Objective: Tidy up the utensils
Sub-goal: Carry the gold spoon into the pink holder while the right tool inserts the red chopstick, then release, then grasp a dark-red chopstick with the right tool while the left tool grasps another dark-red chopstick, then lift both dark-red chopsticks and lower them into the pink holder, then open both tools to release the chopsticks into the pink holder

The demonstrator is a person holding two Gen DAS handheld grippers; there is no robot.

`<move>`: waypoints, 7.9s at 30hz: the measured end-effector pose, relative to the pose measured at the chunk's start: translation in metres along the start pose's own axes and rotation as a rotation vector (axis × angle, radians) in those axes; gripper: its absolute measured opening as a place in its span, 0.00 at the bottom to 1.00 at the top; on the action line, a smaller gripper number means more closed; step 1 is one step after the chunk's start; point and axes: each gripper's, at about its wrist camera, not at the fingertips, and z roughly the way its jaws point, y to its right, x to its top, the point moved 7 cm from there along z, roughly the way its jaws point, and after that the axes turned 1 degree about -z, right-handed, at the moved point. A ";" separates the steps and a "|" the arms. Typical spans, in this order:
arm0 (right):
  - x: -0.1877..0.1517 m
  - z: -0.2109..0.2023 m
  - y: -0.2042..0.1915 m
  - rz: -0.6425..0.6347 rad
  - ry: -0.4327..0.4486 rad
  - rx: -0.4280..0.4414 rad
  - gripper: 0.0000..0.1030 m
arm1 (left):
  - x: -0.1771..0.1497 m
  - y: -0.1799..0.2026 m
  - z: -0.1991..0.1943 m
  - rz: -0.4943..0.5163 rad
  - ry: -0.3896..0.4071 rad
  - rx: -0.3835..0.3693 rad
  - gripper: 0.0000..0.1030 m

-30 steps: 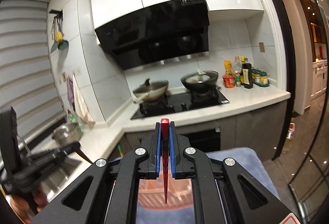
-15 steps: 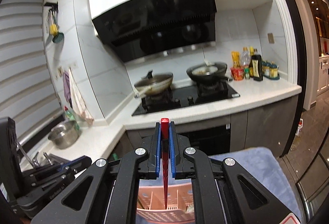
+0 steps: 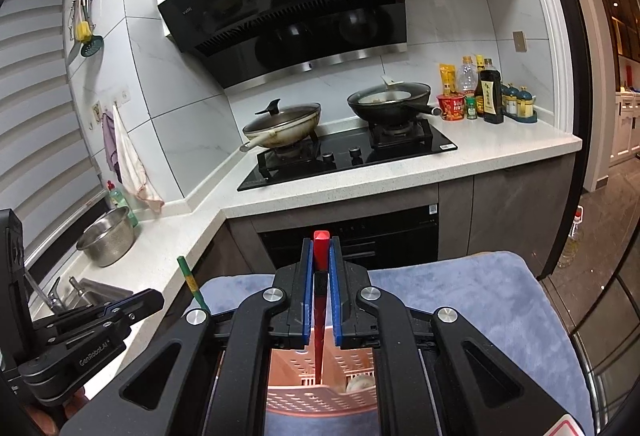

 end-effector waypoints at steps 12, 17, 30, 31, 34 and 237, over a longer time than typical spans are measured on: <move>-0.002 -0.031 0.004 0.020 0.033 -0.006 0.32 | -0.005 -0.014 -0.026 -0.038 0.037 0.055 0.48; -0.017 -0.052 0.007 0.009 0.034 -0.011 0.38 | -0.020 -0.017 -0.038 -0.025 0.035 0.066 0.53; -0.174 -0.095 0.025 -0.047 -0.201 -0.104 0.40 | -0.161 -0.034 -0.052 -0.017 -0.139 0.094 0.55; -0.194 -0.098 0.026 -0.074 -0.235 -0.124 0.40 | -0.171 -0.035 -0.052 -0.014 -0.153 0.098 0.55; -0.235 -0.106 0.027 -0.126 -0.305 -0.153 0.39 | -0.209 -0.041 -0.054 -0.016 -0.216 0.107 0.55; -0.084 -0.073 -0.007 -0.009 -0.115 0.020 0.22 | -0.049 0.002 -0.071 0.024 0.095 0.097 0.49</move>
